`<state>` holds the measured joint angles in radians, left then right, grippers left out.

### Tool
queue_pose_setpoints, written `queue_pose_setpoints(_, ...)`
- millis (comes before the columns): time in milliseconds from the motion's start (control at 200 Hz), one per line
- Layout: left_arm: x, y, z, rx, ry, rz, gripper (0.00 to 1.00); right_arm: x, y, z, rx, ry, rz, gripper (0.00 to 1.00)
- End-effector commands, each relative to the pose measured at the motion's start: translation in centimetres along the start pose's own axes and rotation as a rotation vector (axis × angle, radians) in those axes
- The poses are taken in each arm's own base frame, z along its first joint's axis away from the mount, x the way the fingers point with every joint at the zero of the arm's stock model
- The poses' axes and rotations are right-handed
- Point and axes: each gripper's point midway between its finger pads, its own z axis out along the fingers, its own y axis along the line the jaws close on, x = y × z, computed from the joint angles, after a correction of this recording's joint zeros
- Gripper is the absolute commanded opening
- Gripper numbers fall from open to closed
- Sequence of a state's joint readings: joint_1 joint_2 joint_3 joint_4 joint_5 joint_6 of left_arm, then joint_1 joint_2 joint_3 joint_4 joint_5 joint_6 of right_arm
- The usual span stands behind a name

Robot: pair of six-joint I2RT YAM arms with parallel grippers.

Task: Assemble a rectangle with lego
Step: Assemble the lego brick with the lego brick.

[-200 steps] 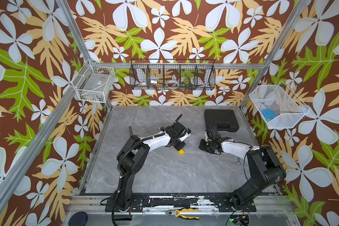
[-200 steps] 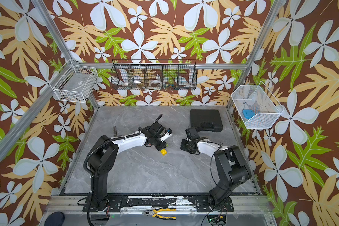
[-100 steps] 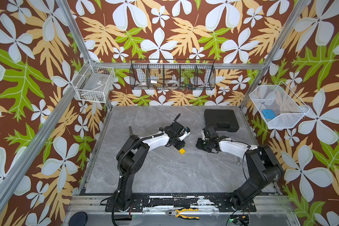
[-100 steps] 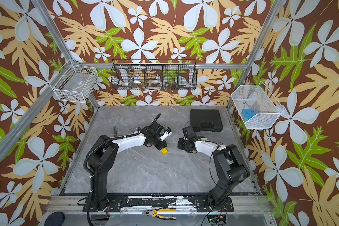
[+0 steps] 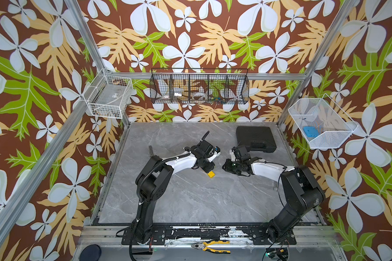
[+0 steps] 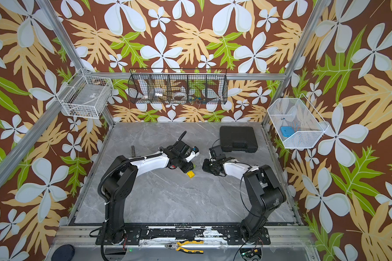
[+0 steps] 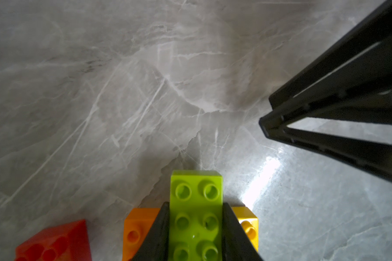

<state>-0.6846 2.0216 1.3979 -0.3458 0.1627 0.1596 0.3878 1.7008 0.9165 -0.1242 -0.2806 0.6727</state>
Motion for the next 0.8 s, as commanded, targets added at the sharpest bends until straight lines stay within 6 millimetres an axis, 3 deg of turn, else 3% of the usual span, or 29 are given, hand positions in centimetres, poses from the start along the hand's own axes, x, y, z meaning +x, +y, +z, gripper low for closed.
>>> queue_pose_setpoints(0,3.7,0.3,0.3,-0.024,0.149,-0.032,0.1,-0.1,0.1,0.1,-0.005,-0.006,-0.004,0.27)
queue_pose_setpoints(691,2.0,0.4,-0.6,-0.03,0.099,-0.034,0.34,0.1,-0.1,0.3,0.003,0.004,-0.009,0.27)
queue_pose_setpoints(711,2.0,0.3,-0.6,-0.027,0.1,-0.034,0.39,0.1,-0.2,0.3,0.004,0.003,-0.008,0.27)
queue_pose_setpoints(791,1.9,0.3,-0.7,-0.027,0.097,-0.035,0.41,0.1,-0.1,0.3,0.003,0.003,-0.009,0.27)
